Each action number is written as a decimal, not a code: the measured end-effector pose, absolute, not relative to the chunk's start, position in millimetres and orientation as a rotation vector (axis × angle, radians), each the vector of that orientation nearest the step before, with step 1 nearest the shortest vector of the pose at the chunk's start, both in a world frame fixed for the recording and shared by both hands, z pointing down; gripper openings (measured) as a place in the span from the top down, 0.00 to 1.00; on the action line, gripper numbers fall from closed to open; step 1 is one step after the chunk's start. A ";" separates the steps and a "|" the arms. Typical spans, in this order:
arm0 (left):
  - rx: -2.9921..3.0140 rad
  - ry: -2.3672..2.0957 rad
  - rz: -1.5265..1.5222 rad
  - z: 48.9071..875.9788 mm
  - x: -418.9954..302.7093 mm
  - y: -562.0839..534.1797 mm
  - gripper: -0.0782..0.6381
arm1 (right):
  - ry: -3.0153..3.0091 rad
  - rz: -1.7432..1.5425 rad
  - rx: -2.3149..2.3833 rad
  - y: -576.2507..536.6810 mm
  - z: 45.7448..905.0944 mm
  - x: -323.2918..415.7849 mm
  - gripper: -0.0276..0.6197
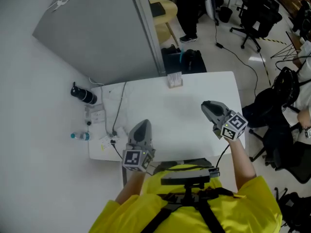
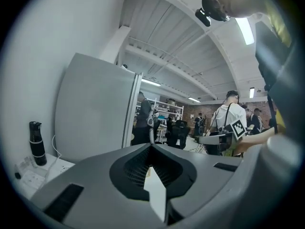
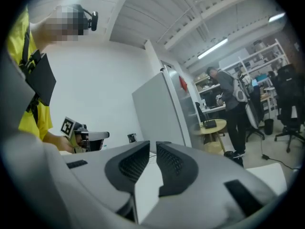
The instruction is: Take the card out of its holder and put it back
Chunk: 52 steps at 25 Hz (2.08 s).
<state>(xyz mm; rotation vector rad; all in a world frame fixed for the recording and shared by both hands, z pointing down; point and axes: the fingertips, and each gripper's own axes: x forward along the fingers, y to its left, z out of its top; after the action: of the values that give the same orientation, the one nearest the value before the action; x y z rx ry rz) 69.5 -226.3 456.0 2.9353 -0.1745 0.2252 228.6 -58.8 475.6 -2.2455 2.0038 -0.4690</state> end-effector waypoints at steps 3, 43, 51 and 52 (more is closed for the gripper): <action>2.928 -0.244 0.240 469.4 93.2 -219.9 0.88 | 2.149 -0.524 -2.139 -68.4 504.6 266.8 0.79; 2.840 -0.324 0.474 637.1 258.3 -255.1 0.88 | 2.761 -0.507 -1.464 -241.3 705.6 406.9 0.93; 2.857 -0.274 0.430 608.9 250.9 -249.6 0.88 | 2.711 -0.412 -1.564 -246.4 646.6 420.9 0.93; 2.856 -0.265 0.425 603.6 248.3 -247.2 0.88 | 2.707 -0.399 -1.580 -245.6 633.3 422.5 0.93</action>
<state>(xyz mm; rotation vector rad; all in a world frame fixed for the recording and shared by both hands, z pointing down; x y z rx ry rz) 248.3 -247.2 603.6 2.8558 -0.2654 0.4254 422.5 -245.6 633.3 -1.5801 2.7065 -0.3994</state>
